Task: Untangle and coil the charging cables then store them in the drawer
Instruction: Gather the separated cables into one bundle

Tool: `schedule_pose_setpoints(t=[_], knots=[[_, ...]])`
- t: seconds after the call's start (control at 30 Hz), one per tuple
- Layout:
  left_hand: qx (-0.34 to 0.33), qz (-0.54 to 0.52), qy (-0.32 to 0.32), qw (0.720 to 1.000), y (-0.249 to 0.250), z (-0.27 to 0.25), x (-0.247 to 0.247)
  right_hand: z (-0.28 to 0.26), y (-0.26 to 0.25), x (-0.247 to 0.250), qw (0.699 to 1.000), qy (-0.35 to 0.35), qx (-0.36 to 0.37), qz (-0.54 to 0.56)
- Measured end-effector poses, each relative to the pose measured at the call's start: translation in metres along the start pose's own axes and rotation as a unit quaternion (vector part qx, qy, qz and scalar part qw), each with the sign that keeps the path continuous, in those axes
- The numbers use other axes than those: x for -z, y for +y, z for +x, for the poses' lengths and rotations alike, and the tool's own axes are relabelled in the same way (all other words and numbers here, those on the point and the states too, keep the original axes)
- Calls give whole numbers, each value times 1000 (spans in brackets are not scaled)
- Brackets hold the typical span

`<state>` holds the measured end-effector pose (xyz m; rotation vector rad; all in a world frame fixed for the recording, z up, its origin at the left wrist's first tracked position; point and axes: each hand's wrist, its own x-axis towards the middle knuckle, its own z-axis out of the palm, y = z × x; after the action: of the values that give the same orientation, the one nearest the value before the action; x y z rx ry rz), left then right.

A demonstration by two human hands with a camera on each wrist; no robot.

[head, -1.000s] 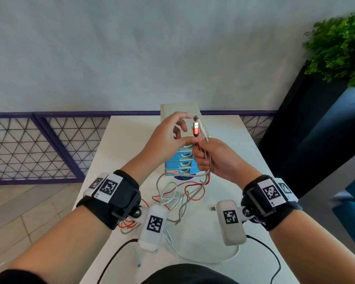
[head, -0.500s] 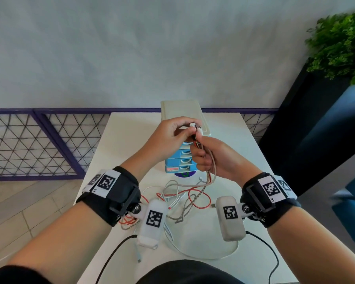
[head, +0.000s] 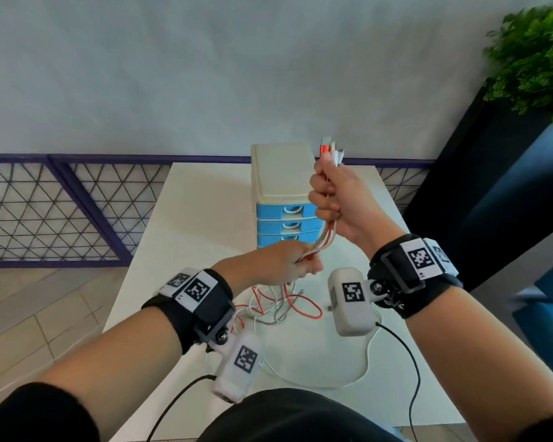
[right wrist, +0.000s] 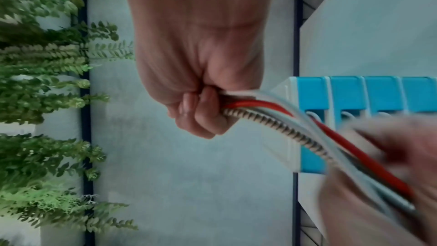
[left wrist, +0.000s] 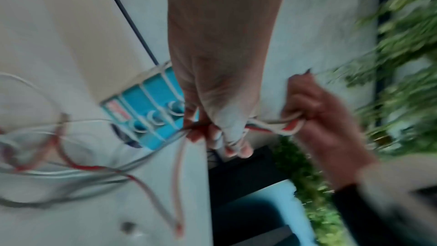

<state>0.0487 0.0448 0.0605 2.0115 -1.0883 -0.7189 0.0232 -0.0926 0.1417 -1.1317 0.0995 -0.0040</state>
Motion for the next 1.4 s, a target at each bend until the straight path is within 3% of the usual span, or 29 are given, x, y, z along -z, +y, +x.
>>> schedule_pose_setpoints(t=[0.1, 0.33, 0.5, 0.7, 0.87, 1.0, 1.2, 1.4], knots=[[5, -10, 57, 998, -36, 2, -9, -4, -9, 2, 999, 22, -3, -39], [14, 73, 97, 992, -60, 11, -18, -16, -12, 10, 994, 20, -27, -107], [86, 201, 53, 974, -94, 9, -33, -28, -34, 24, 994, 36, -20, -101], [126, 68, 45, 989, -92, 13, -38, -30, -29, 34, 990, 80, -10, -117], [122, 11, 106, 987, -89, 8, -15, -25, -28, 37, 980, 137, 43, -138], [118, -3, 112, 987, -83, 2, 6, -18, -24, 35, 981, 124, 51, -139], [68, -114, 75, 988, -34, 6, 13, -4, -1, 30, 986, 74, 55, -139], [35, -193, 112, 974, 31, 11, 14, 6, 21, 21, 972, 86, 96, -197]])
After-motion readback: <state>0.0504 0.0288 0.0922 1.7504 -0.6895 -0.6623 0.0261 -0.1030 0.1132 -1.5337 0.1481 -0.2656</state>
